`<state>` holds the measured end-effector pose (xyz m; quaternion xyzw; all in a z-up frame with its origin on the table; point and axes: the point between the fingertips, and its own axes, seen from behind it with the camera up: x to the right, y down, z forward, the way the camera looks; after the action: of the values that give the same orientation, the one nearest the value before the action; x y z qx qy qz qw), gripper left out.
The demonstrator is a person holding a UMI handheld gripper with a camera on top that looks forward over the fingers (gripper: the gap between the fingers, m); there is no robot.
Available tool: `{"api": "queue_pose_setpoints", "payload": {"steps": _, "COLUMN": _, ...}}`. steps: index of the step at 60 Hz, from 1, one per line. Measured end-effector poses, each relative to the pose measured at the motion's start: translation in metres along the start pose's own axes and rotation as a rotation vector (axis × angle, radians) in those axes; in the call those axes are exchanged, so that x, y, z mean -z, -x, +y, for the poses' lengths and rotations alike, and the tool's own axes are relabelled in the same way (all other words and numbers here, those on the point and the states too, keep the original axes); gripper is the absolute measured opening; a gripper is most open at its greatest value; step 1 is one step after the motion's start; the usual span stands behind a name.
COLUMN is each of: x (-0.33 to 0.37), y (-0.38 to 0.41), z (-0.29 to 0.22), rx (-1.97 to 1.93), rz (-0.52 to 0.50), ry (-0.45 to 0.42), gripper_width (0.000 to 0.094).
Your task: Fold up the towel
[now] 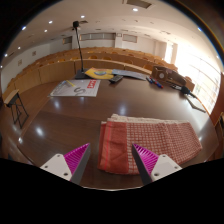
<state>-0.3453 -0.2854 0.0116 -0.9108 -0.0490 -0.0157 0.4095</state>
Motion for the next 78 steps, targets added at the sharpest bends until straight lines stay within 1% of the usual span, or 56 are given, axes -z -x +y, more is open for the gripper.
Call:
{"api": "queue_pose_setpoints", "payload": {"steps": 7, "x": -0.04, "y": 0.0, "z": -0.014, "rx": -0.002, "rz": 0.044, "ry": 0.01, "gripper_width": 0.0839}}
{"api": "queue_pose_setpoints", "payload": {"steps": 10, "x": -0.049, "y": 0.0, "z": -0.021, "rx": -0.004, "rz": 0.05, "ry": -0.005, "gripper_width": 0.0773}}
{"api": "queue_pose_setpoints", "payload": {"steps": 12, "x": -0.053, "y": -0.002, "z": -0.023, "rx": 0.004, "rz": 0.058, "ry": -0.012, "gripper_width": 0.068}}
{"api": "queue_pose_setpoints", "payload": {"steps": 14, "x": -0.053, "y": -0.004, "z": -0.025, "rx": 0.02, "rz": 0.059, "ry": -0.019, "gripper_width": 0.0562}}
{"api": "queue_pose_setpoints", "payload": {"steps": 19, "x": -0.056, "y": -0.009, "z": -0.028, "rx": 0.068, "rz": 0.092, "ry": -0.041, "gripper_width": 0.0214}}
{"api": "queue_pose_setpoints", "payload": {"steps": 21, "x": -0.055, "y": -0.015, "z": -0.029, "rx": 0.094, "rz": 0.123, "ry": -0.052, "gripper_width": 0.0108}}
{"api": "queue_pose_setpoints", "payload": {"steps": 24, "x": -0.057, "y": -0.013, "z": -0.03, "rx": 0.124, "rz": 0.136, "ry": -0.065, "gripper_width": 0.0065}}
{"api": "queue_pose_setpoints", "payload": {"steps": 28, "x": -0.057, "y": -0.011, "z": -0.031, "rx": 0.152, "rz": 0.135, "ry": -0.068, "gripper_width": 0.0044}}
{"api": "queue_pose_setpoints", "payload": {"steps": 34, "x": -0.052, "y": -0.002, "z": -0.032, "rx": 0.115, "rz": 0.074, "ry": -0.048, "gripper_width": 0.004}}
{"api": "queue_pose_setpoints", "payload": {"steps": 39, "x": -0.033, "y": 0.017, "z": -0.042, "rx": 0.038, "rz": -0.043, "ry": -0.05, "gripper_width": 0.0041}}
{"api": "queue_pose_setpoints", "payload": {"steps": 42, "x": -0.019, "y": 0.034, "z": -0.058, "rx": -0.015, "rz": -0.114, "ry": -0.068, "gripper_width": 0.004}}
{"api": "queue_pose_setpoints", "payload": {"steps": 46, "x": 0.009, "y": 0.038, "z": -0.086, "rx": -0.075, "rz": -0.205, "ry": -0.116, "gripper_width": 0.004}}
{"api": "queue_pose_setpoints", "payload": {"steps": 51, "x": 0.037, "y": 0.022, "z": -0.124, "rx": -0.15, "rz": -0.272, "ry": -0.187, "gripper_width": 0.0041}}
{"api": "queue_pose_setpoints", "payload": {"steps": 55, "x": 0.045, "y": -0.007, "z": -0.141, "rx": -0.186, "rz": -0.281, "ry": -0.215, "gripper_width": 0.0041}}
{"api": "queue_pose_setpoints", "payload": {"steps": 59, "x": 0.038, "y": -0.044, "z": -0.145, "rx": -0.208, "rz": -0.244, "ry": -0.215, "gripper_width": 0.0041}}
{"api": "queue_pose_setpoints", "payload": {"steps": 62, "x": 0.026, "y": -0.078, "z": -0.136, "rx": -0.204, "rz": -0.201, "ry": -0.2, "gripper_width": 0.0042}}
{"api": "queue_pose_setpoints", "payload": {"steps": 66, "x": 0.005, "y": -0.119, "z": -0.116, "rx": -0.203, "rz": -0.139, "ry": -0.154, "gripper_width": 0.0056}}
{"api": "queue_pose_setpoints", "payload": {"steps": 67, "x": 0.0, "y": -0.131, "z": -0.107, "rx": -0.206, "rz": -0.13, "ry": -0.145, "gripper_width": 0.007}}
{"api": "queue_pose_setpoints", "payload": {"steps": 69, "x": -0.01, "y": -0.144, "z": -0.097, "rx": -0.211, "rz": -0.109, "ry": -0.12, "gripper_width": 0.0134}}
{"api": "queue_pose_setpoints", "payload": {"steps": 73, "x": -0.023, "y": -0.177, "z": -0.072, "rx": -0.203, "rz": -0.055, "ry": -0.069, "gripper_width": 0.0323}}
{"api": "queue_pose_setpoints", "payload": {"steps": 75, "x": -0.026, "y": -0.197, "z": -0.064, "rx": -0.194, "rz": -0.016, "ry": -0.066, "gripper_width": 0.0449}}
{"api": "queue_pose_setpoints", "payload": {"steps": 78, "x": -0.023, "y": -0.215, "z": -0.057, "rx": -0.178, "rz": 0.029, "ry": -0.07, "gripper_width": 0.0716}}
